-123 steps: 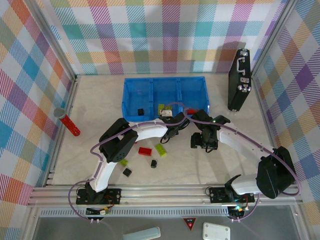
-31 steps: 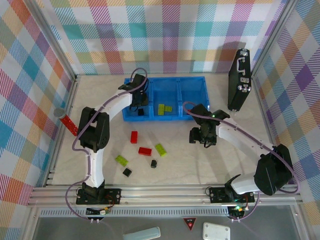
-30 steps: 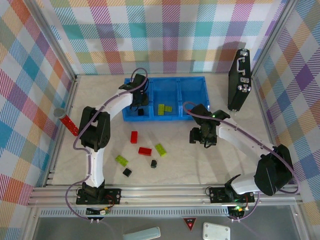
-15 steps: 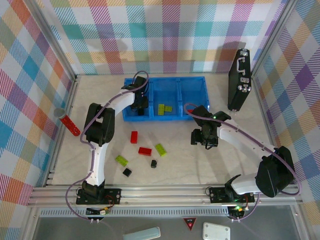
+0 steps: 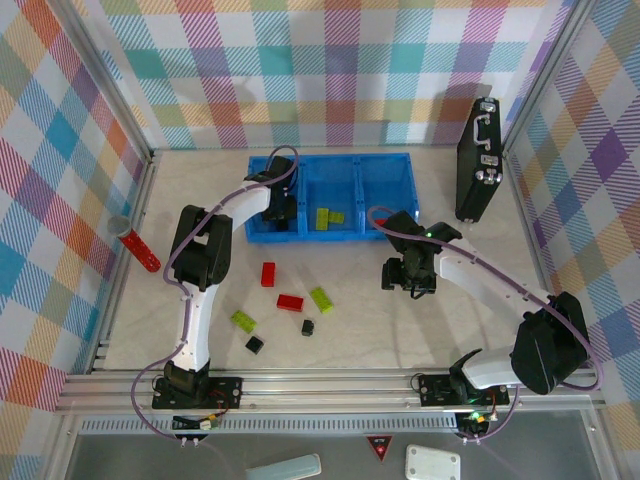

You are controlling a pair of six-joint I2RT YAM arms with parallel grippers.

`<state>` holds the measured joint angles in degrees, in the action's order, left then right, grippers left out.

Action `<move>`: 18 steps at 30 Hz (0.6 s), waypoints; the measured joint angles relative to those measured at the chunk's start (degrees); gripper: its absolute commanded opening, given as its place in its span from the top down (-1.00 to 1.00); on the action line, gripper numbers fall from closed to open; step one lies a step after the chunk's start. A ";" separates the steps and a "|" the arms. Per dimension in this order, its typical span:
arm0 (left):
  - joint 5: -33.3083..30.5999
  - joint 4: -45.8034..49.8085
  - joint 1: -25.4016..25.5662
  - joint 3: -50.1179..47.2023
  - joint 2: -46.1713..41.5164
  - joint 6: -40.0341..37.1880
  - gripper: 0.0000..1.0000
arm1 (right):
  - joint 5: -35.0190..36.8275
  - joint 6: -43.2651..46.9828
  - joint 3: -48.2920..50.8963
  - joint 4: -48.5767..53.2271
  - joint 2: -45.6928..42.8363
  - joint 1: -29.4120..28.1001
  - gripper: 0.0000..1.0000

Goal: Sort the legos into containers by color
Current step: Place the lego in the container.

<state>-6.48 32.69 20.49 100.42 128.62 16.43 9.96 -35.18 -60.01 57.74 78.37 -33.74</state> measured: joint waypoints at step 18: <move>1.51 0.31 0.00 -1.07 -10.62 0.00 0.09 | -1.38 0.07 -2.49 -0.26 0.87 -0.72 -0.36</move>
<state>-4.97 32.99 20.49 99.35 117.99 16.43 8.58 -35.11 -62.50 57.47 79.24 -34.46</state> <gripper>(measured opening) 0.456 0.680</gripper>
